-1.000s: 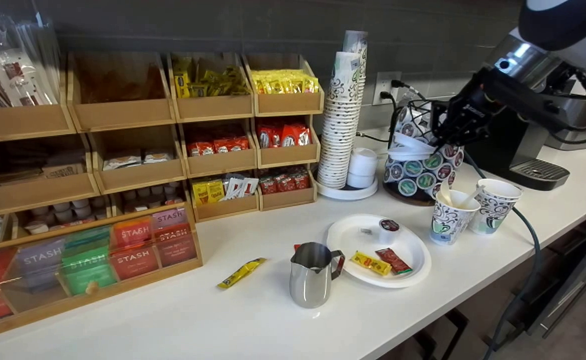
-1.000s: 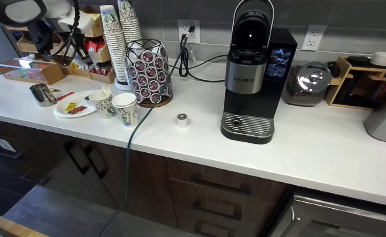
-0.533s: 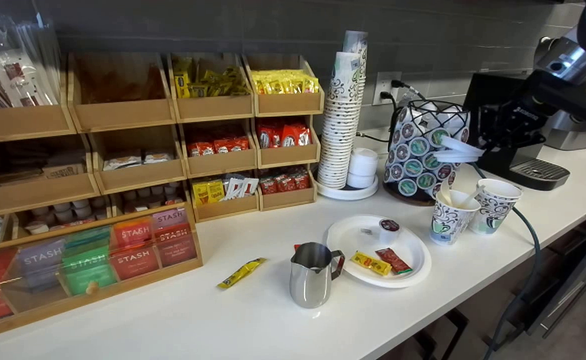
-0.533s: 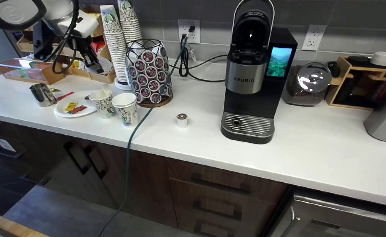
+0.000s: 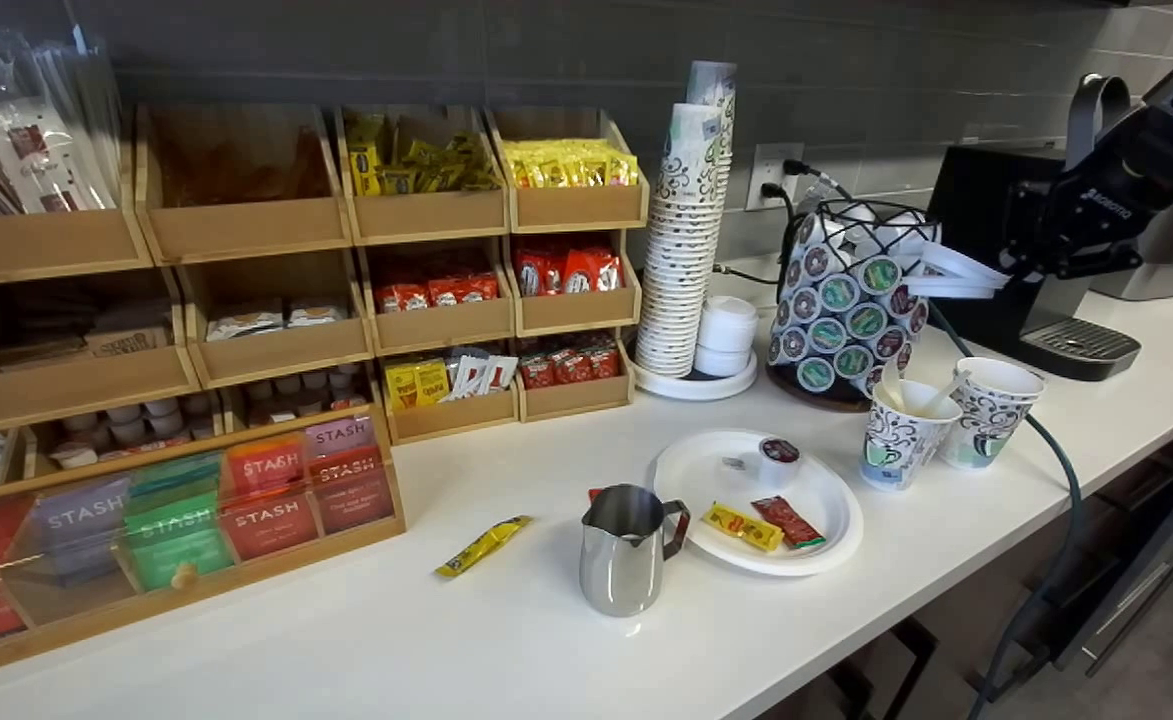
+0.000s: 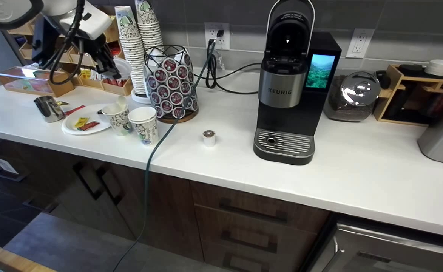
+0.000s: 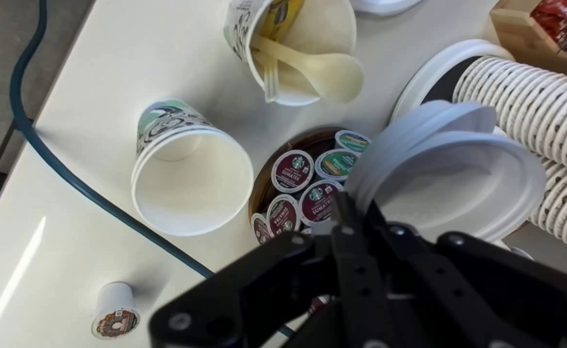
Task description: Put the paper lids on the far right coffee cup
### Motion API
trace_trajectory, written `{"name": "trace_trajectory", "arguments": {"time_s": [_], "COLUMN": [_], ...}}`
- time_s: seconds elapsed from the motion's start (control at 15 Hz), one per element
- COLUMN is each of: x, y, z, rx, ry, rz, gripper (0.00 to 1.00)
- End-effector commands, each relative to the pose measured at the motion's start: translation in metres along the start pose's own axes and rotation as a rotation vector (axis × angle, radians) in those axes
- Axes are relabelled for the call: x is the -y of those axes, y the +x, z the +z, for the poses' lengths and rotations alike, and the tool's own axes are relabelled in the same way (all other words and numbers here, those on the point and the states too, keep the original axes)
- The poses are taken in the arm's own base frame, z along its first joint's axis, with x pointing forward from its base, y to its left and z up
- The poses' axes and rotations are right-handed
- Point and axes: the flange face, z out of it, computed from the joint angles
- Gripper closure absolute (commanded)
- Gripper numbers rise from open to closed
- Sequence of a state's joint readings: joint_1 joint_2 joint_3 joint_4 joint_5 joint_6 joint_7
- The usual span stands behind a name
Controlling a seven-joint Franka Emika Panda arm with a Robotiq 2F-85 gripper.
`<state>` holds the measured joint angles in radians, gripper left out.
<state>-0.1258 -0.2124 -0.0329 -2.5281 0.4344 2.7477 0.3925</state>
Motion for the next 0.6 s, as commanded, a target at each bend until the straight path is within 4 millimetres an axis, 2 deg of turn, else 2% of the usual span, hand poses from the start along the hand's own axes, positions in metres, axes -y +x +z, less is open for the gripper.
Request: {"name": "trace_trajectory", "arguments": {"time_s": [0.0,0.2,0.53], "x": [-0.009,-0.039,-0.063], "y": [0.0,0.004,0.026], "z": [0.016,0.03,0.024], "rx": [-0.041,0.01,-0.007], "ry": [-0.047,-0.177,-0.188], "rz": [-0.048,-0.121,-0.119], "gripper": [0.99,0.99,0.99]}}
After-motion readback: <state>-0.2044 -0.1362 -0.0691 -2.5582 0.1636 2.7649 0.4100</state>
